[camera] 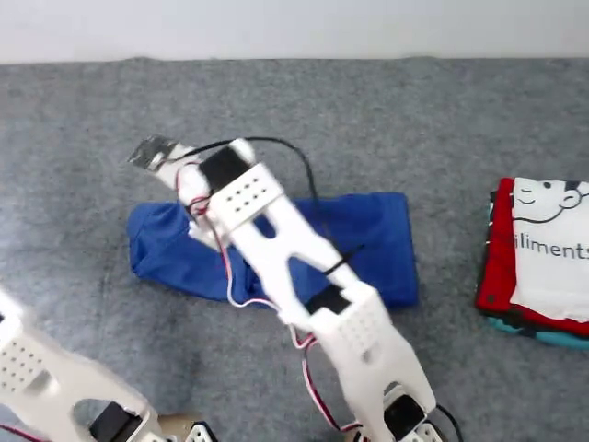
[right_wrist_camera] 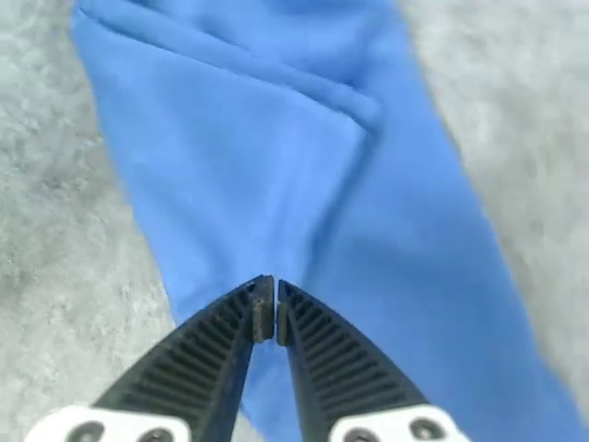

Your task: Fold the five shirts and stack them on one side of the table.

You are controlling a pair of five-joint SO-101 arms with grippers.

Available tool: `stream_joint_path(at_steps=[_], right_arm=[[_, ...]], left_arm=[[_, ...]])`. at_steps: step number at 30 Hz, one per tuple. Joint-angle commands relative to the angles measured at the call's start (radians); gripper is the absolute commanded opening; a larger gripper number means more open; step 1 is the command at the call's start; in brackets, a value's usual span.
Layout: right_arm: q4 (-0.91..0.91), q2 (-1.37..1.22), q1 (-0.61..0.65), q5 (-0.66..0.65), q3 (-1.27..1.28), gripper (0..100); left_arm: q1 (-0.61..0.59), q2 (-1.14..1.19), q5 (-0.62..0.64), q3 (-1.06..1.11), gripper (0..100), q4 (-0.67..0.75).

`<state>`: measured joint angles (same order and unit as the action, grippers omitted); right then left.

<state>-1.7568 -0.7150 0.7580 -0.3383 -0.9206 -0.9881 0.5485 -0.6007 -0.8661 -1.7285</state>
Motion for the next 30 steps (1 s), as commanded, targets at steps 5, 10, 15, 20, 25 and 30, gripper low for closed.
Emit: stream_joint_path(at_steps=[5, 10, 15, 20, 25, 30], right_arm=[[-0.039, 0.329, -0.185, 0.021, 0.39, 0.9], [-0.038, 0.394, -0.358, 0.118, 0.523, 0.9], [0.01, 0.407, -0.506, 0.212, 0.64, 1.2], [0.151, 0.475, -0.581, 0.256, 0.743, 4.6], [0.274, 0.545, -0.591, 0.301, 0.876, 18.9], [0.427, 0.552, -0.633, 0.296, 1.005, 20.4]], left_arm=[[-0.029, -0.31, -0.002, 0.271, 1, -0.028], [-0.009, -0.496, -0.002, 0.478, 1, -0.026], [0.048, -0.632, -0.002, 0.627, 1, -0.026], [0.071, -0.675, -0.002, 0.642, 1, -0.026], [0.071, -0.677, -0.002, 0.645, 1, -0.026], [0.071, -0.672, -0.002, 0.645, 1, -0.026]])
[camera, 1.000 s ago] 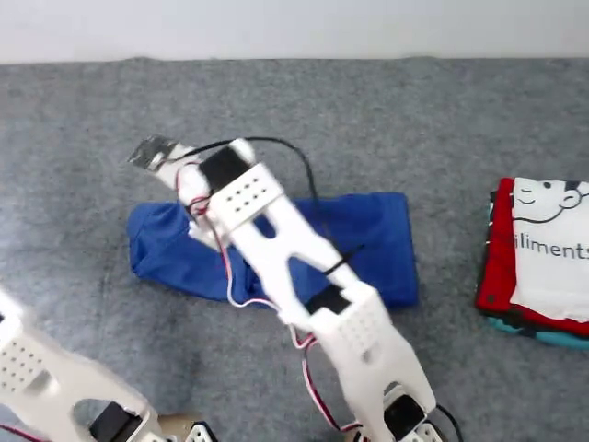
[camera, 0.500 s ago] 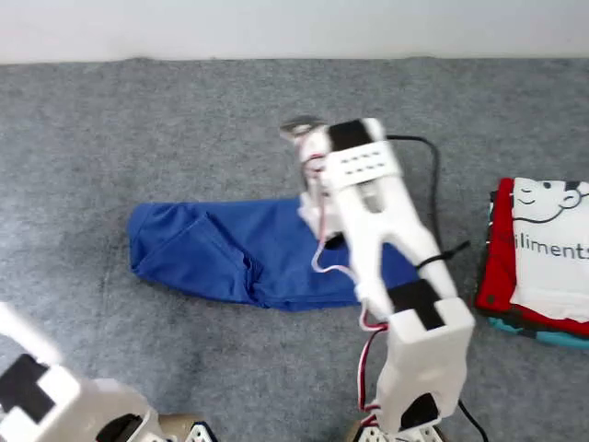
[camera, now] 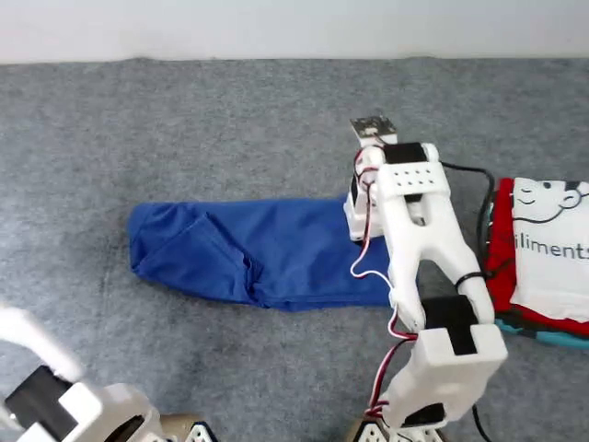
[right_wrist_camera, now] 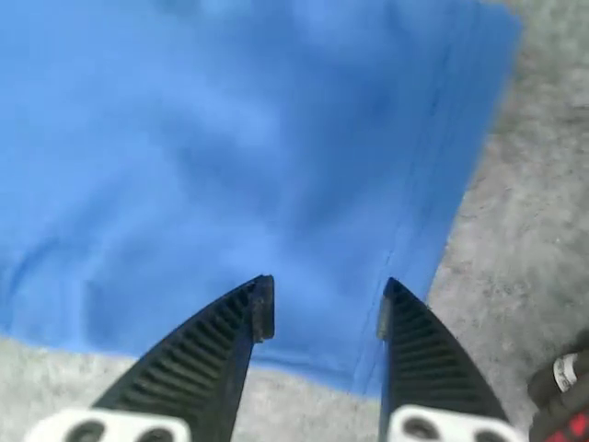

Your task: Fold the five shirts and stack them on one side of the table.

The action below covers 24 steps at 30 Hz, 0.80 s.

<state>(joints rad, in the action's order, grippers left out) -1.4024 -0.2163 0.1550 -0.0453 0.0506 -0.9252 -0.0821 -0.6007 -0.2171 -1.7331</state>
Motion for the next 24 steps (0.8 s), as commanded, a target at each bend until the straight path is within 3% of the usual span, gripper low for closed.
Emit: stream_joint_path(at_steps=[1, 14, 24], right_arm=[[0.104, 0.053, -0.038, 0.003, 0.054, 20.5], [0.306, -0.042, -0.074, 0.002, 0.147, 20.5], [0.186, -0.271, -0.128, 0.003, -0.052, 20.5]], left_arm=[[0.008, -0.041, -0.002, -0.004, 1, -0.021], [0.008, 0.008, -0.002, -0.004, 1, -0.02], [0.011, 0.009, -0.002, -0.004, 1, -0.02]])
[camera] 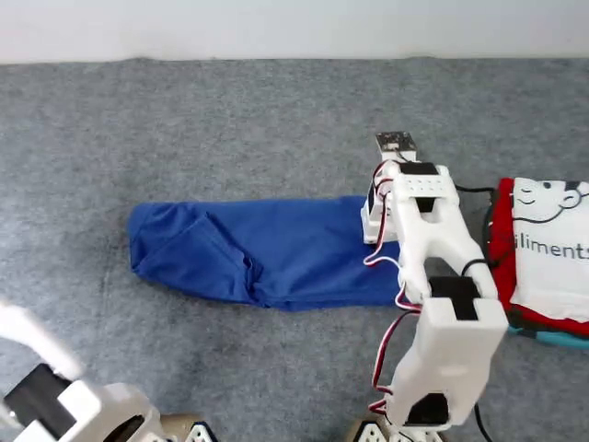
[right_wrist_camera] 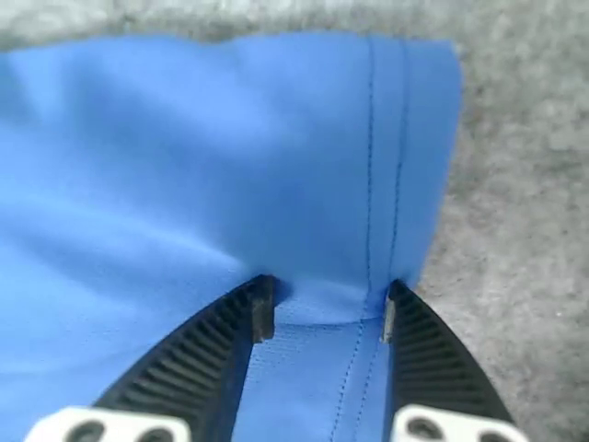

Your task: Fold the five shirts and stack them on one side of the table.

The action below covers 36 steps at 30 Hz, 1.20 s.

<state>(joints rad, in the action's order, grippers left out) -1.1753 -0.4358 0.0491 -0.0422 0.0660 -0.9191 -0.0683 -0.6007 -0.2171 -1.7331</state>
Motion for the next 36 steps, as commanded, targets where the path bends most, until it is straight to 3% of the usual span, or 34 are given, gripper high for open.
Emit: stream_joint_path(at_steps=[1, 5, 9, 18, 30, 36], right_arm=[[-0.064, -0.07, -0.018, 0.0, -0.091, 20.3], [-0.134, -0.133, 0.001, -0.002, -0.155, 17.9], [-0.188, -0.182, 0.007, -0.055, -0.213, 0.2], [-0.228, -0.099, -0.004, -0.17, -0.218, 0.9], [-0.255, 0.044, -0.289, -0.502, -0.224, 0.9], [-0.32, 0.054, -0.292, -0.568, -0.247, 0.9]], left_arm=[[0.005, -0.005, -0.002, -0.004, 1, -0.02], [0.006, -0.005, -0.002, -0.005, 1, -0.02], [0.005, -0.005, -0.002, -0.008, 1, -0.02], [0.005, -0.005, -0.002, -0.01, 1, -0.02], [0.006, -0.006, -0.002, -0.012, 1, -0.021], [0.006, -0.006, 0.0, -0.012, 1, -0.021]])
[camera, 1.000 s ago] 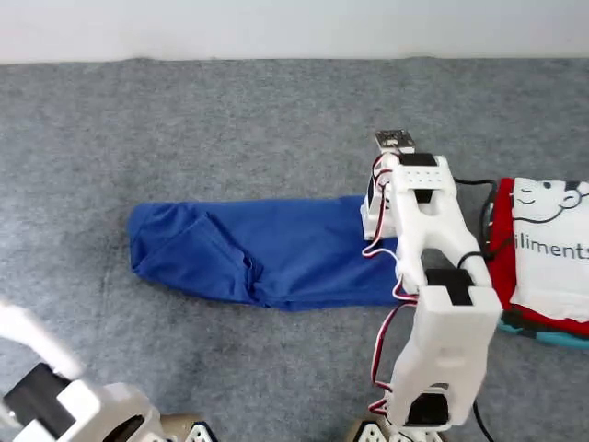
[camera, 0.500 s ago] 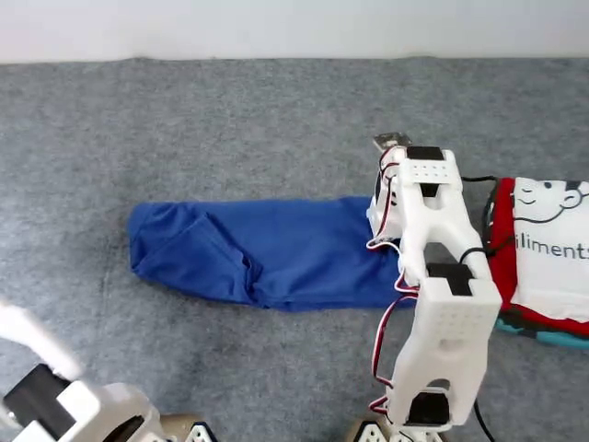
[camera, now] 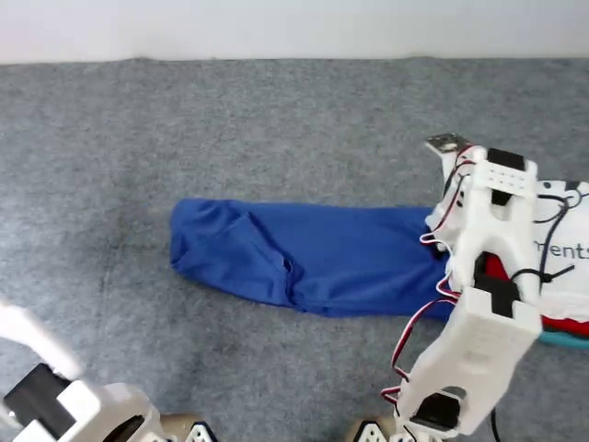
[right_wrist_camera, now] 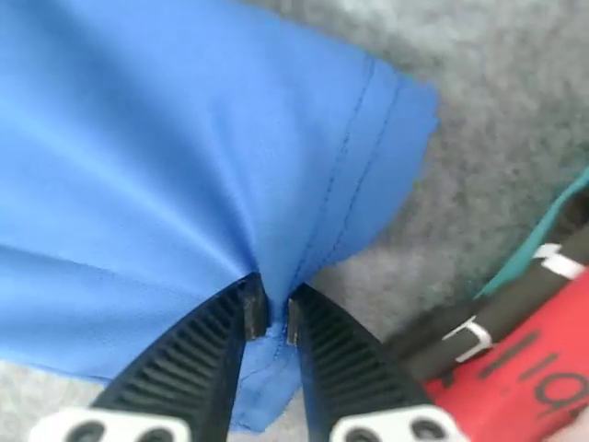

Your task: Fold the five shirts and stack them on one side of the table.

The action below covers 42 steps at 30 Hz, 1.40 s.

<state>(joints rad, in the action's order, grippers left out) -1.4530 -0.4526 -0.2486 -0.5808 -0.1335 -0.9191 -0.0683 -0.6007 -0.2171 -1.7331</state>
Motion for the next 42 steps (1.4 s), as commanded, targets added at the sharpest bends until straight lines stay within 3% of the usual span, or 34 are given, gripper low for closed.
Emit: stream_joint_path(at_steps=[1, 11, 24, 31, 42], right_arm=[[-0.07, 0.071, 0.025, -0.034, -0.064, 0.9], [-0.334, 0.248, 0.351, 0.005, -0.196, 0.9], [-0.298, 0.369, 0.737, 0.098, -0.201, 0.9], [-0.232, 0.369, 0.871, 0.126, -0.201, 0.9], [-0.068, 0.24, 0.946, 0.149, -0.203, 1.0]], left_arm=[[0.006, -0.006, 0.0, -0.012, 1, -0.021], [0.104, -0.19, 0.0, -0.004, 1, -0.021], [0.126, -0.318, 0.003, 0.038, 1, -0.021], [0.129, -0.511, 0.003, 0.274, 1, -0.018], [0.13, -0.836, -0.014, 0.558, 1, 0.046]])
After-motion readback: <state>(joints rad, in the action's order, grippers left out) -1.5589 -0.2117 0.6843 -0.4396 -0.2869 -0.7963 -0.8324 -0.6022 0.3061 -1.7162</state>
